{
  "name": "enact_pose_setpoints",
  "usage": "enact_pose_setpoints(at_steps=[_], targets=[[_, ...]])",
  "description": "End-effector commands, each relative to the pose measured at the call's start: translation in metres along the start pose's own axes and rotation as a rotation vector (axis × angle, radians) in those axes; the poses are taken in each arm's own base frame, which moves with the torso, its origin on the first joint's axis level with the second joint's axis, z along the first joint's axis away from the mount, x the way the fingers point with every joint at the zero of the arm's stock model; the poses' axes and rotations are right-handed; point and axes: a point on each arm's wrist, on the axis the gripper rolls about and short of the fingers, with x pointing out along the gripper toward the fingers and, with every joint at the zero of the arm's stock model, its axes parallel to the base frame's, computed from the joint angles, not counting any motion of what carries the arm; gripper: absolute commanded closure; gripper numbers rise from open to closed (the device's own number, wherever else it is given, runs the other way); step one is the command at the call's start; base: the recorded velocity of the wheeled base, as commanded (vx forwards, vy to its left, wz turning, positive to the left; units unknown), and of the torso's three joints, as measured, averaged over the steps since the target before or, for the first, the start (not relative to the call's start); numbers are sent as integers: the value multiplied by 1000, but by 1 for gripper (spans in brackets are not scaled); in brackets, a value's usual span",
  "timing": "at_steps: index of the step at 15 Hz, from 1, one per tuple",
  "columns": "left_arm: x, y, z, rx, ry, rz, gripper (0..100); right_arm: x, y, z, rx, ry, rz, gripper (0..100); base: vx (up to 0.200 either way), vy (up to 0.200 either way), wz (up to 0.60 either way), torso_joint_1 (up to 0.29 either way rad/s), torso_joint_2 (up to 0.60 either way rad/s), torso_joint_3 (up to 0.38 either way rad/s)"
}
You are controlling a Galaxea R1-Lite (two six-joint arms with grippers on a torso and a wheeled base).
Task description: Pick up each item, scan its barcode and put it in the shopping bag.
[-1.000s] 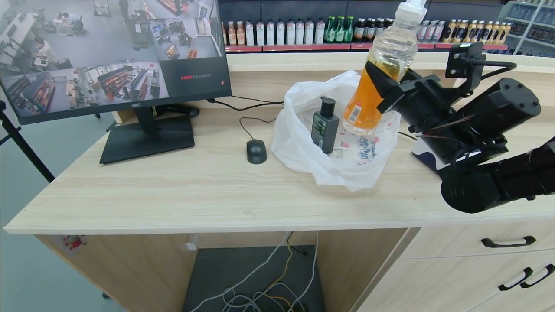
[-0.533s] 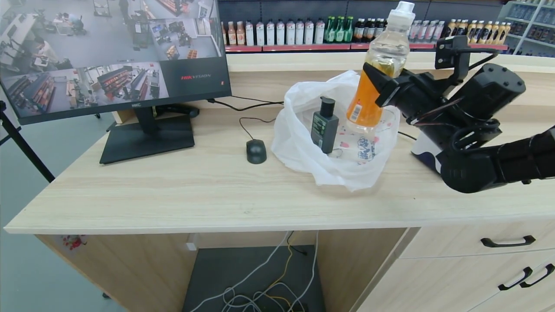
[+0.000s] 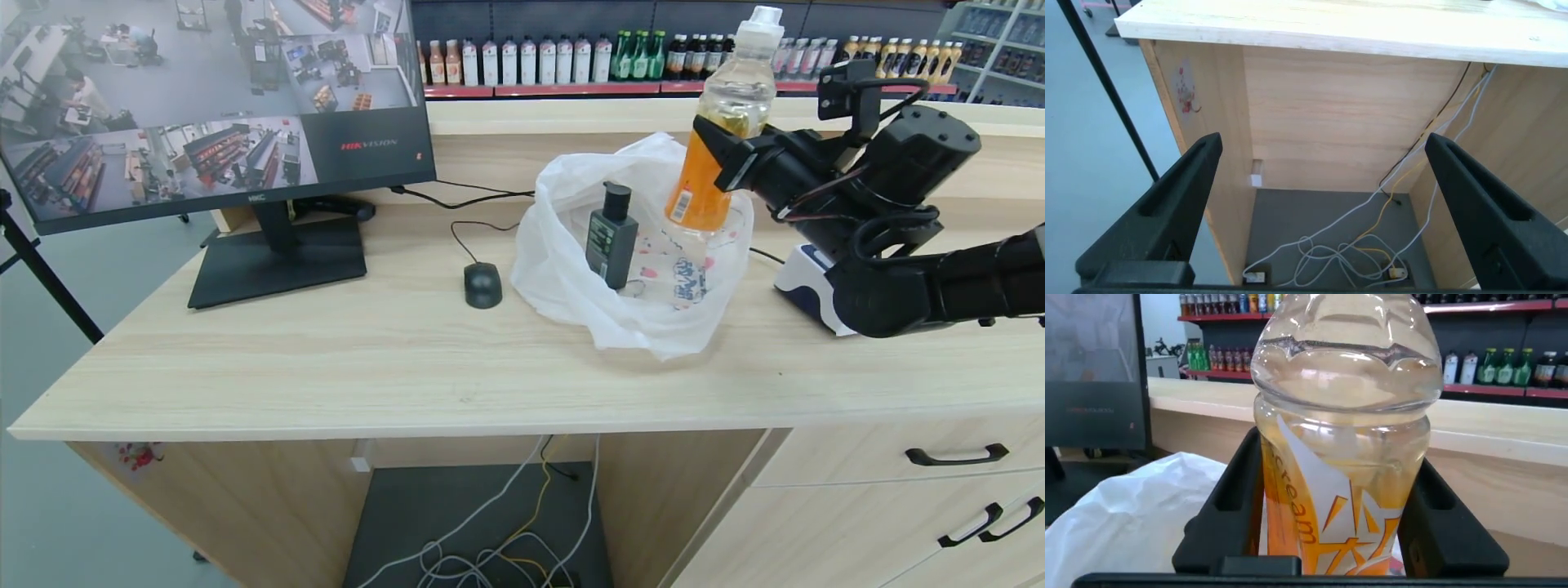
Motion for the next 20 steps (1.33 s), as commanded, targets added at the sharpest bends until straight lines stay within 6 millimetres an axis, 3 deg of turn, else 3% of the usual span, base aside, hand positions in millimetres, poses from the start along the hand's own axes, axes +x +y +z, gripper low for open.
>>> enact_pose_setpoints(at_steps=[1,5,20], targets=[[0,0,0,0,0,0,0,1,-4,-19,3,31,-10,100,0,0,0,0,0,0],[0,0,0,0,0,0,0,1,-8,-39,-12,20,-10,100,0,0,0,0,0,0],[0,0,0,0,0,0,0,-8,-5,-76,-47,70,-5,100,0,0,0,0,0,0]])
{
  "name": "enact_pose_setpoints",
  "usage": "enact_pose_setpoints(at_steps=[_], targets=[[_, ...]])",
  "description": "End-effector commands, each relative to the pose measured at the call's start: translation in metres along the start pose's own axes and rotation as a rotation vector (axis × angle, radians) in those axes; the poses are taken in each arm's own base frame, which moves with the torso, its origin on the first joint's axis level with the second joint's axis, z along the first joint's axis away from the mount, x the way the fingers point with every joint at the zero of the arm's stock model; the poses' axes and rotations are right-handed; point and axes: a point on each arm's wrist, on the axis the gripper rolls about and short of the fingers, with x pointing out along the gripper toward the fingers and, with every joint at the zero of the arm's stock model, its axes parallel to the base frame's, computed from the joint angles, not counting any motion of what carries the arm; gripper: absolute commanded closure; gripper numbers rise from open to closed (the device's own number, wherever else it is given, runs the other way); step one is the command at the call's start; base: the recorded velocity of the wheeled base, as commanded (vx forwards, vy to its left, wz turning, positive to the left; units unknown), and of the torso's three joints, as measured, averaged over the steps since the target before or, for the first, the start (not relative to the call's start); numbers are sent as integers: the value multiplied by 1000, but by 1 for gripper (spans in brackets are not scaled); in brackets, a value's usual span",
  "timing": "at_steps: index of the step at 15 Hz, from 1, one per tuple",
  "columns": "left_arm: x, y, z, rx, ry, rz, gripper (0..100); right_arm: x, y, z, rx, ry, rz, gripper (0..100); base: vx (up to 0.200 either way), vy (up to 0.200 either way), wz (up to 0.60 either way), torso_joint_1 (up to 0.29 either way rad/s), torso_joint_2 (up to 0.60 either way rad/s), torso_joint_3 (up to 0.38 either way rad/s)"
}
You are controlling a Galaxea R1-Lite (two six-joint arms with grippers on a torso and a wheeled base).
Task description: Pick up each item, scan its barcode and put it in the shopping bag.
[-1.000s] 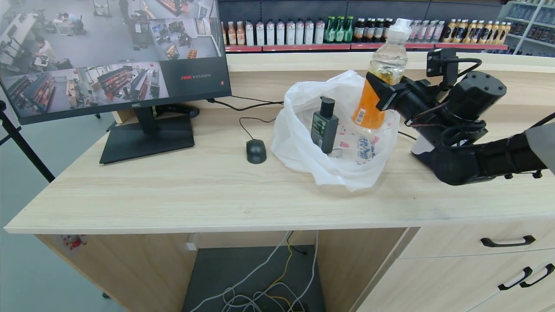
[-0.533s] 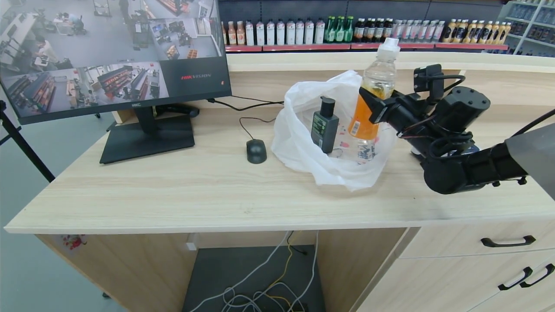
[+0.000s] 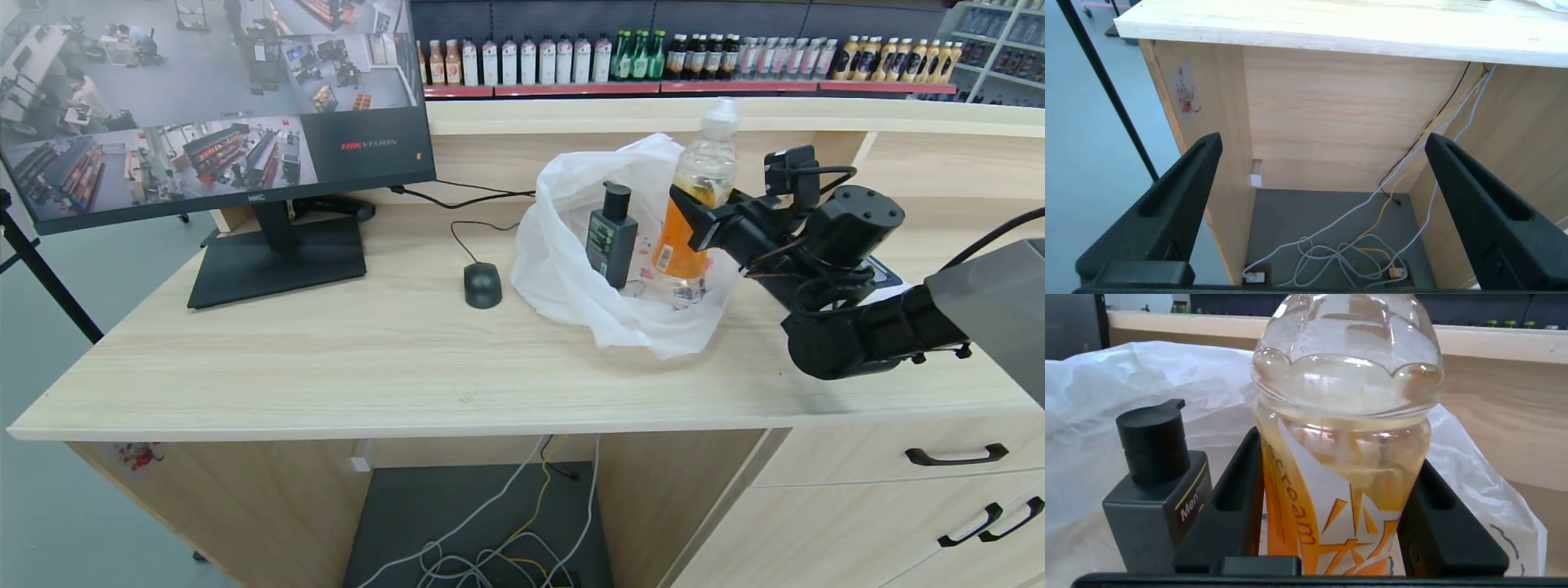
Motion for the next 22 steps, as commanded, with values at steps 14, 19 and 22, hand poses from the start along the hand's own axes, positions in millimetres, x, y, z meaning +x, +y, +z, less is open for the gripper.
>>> enact_pose_setpoints(at_steps=[14,19,22], targets=[[0,0,0,0,0,0,0,-11,9,-19,11,50,20,100,0,0,0,0,0,0],[0,0,0,0,0,0,0,-11,9,-19,12,50,20,100,0,0,0,0,0,0],[0,0,0,0,0,0,0,-12,10,-16,14,47,21,0,0,0,0,0,0,0]])
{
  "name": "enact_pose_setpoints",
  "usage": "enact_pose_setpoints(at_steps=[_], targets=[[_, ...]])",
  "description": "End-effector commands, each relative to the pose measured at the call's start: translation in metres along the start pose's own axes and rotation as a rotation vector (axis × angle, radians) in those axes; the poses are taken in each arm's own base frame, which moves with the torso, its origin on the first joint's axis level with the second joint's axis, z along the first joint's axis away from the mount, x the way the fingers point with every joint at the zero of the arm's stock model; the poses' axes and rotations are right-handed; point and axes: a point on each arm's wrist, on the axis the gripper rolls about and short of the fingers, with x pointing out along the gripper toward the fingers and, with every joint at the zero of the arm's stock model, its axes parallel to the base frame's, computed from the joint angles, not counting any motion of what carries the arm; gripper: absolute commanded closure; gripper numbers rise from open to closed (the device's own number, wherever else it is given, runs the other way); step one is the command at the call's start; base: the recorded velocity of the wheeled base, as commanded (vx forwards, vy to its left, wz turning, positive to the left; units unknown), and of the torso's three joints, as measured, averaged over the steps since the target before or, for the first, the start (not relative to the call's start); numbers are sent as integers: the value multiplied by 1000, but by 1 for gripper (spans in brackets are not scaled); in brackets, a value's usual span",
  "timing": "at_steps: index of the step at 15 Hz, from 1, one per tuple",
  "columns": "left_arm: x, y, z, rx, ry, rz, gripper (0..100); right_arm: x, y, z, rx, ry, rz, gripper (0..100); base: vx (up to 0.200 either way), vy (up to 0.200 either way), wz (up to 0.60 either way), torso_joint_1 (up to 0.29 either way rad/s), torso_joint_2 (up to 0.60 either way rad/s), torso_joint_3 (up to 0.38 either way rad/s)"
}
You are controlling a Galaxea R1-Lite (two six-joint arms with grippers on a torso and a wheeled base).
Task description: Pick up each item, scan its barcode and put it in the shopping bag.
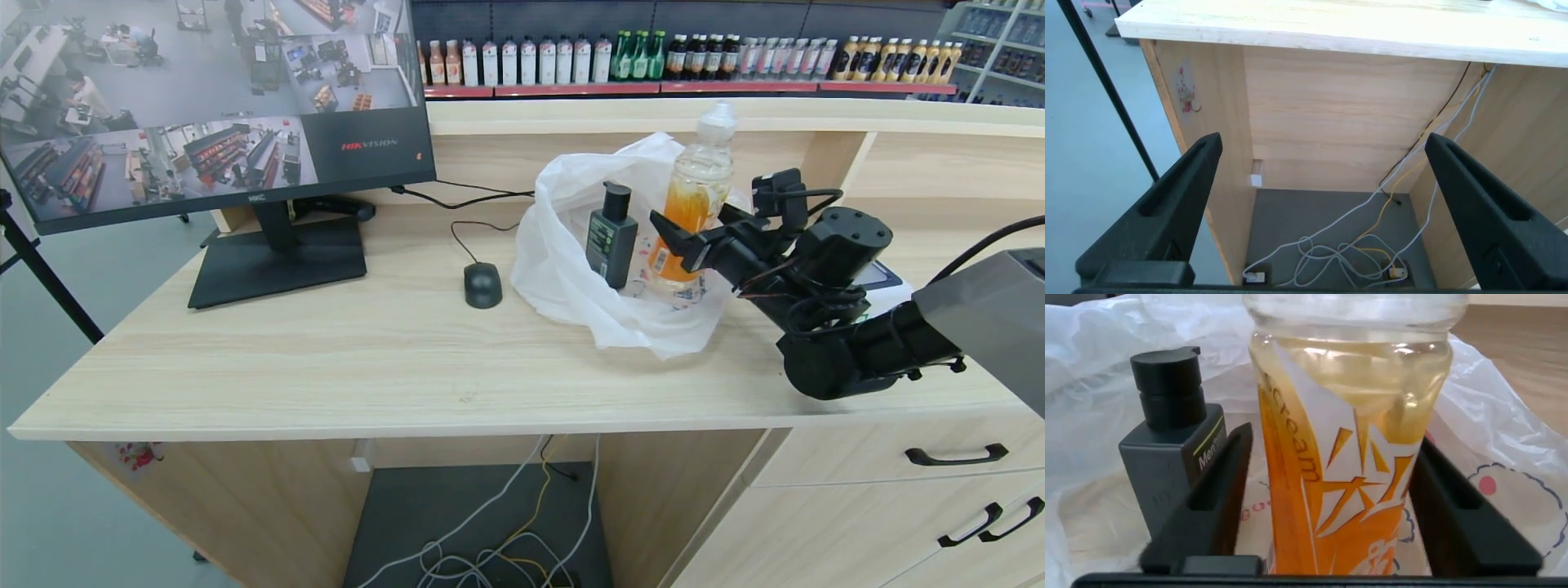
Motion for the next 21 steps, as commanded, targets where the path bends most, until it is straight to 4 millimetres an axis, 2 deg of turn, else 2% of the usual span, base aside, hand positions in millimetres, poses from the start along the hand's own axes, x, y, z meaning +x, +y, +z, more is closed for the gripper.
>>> enact_pose_setpoints(at_steps=[1,5,10,12,15,16,17,18,20,21], targets=[[0,0,0,0,-1,0,0,0,1,3,1,-8,1,0,0,0,0,0,0,0],[0,0,0,0,-1,0,0,0,1,6,3,-28,-1,0,0,0,0,0,0,0],[0,0,0,0,-1,0,0,-28,9,4,38,-3,3,0,0,0,0,0,0,0],[0,0,0,0,-1,0,0,-41,15,12,40,1,5,0,0,0,0,0,0,0],[0,0,0,0,-1,0,0,-67,17,39,29,-26,-20,0,0,0,0,0,0,0],[0,0,0,0,-1,0,0,-88,18,57,36,-22,-36,0,0,0,0,0,0,0],[0,0,0,0,-1,0,0,-100,18,64,42,-17,-43,0,0,0,0,0,0,0],[0,0,0,0,-1,0,0,-126,23,76,64,1,-52,0,0,0,0,0,0,0],[0,0,0,0,-1,0,0,-169,34,91,111,29,-93,0,0,0,0,0,0,0],[0,0,0,0,-1,0,0,-184,37,95,125,35,-120,0,0,0,0,0,0,0]])
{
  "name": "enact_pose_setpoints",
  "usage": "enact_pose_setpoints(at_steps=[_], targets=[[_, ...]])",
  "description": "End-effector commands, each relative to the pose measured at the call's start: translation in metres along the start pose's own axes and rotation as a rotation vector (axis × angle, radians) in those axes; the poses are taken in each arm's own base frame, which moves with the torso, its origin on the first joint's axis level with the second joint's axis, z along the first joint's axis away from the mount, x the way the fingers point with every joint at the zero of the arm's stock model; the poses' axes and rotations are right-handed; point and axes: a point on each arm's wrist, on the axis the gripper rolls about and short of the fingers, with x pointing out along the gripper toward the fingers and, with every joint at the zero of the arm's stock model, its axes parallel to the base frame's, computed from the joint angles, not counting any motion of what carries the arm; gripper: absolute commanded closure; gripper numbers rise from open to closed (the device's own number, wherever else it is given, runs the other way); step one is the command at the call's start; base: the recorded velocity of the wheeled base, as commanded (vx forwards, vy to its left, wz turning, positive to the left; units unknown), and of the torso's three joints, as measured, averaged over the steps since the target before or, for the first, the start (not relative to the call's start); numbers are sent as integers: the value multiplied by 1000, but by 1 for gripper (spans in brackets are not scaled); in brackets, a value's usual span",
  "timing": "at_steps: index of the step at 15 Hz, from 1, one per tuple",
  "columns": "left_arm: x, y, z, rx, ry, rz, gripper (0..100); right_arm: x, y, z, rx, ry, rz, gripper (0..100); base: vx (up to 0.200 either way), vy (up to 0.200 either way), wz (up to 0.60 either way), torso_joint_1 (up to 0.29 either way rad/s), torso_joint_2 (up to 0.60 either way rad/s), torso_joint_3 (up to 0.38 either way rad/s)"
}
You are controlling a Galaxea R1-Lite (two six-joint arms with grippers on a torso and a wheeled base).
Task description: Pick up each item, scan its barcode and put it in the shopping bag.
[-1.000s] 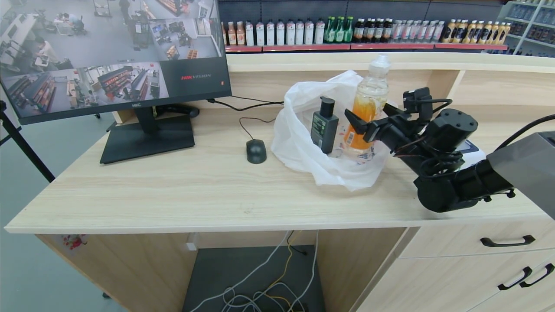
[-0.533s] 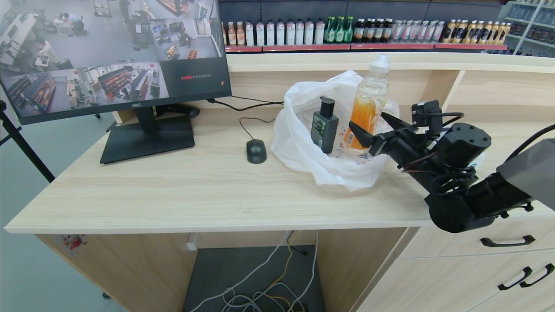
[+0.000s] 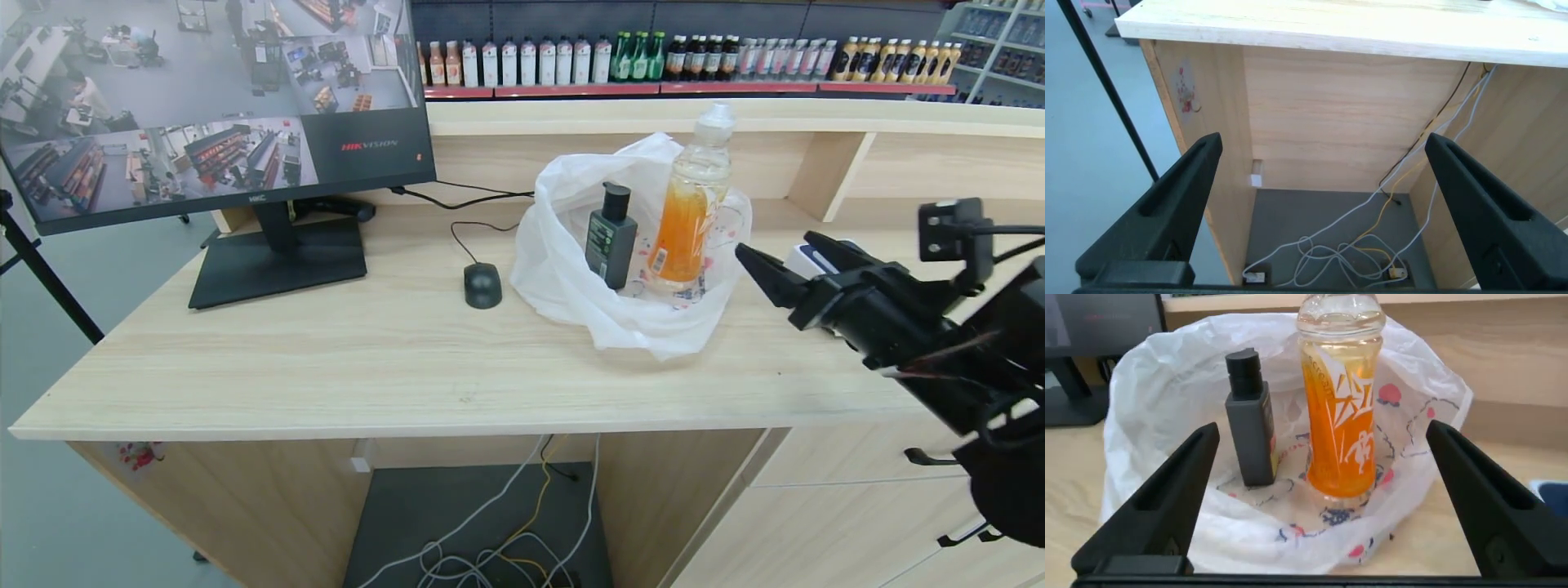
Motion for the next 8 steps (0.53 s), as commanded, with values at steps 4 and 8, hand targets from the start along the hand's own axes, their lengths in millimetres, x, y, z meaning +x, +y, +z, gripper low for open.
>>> enact_pose_setpoints(at_steps=[4,8], targets=[[0,0,0,0,0,0,0,-125,25,28,49,0,-85,0,0,0,0,0,0,0],[0,0,0,5,0,0,0,-182,37,37,31,34,-136,0,0,0,0,0,0,0]])
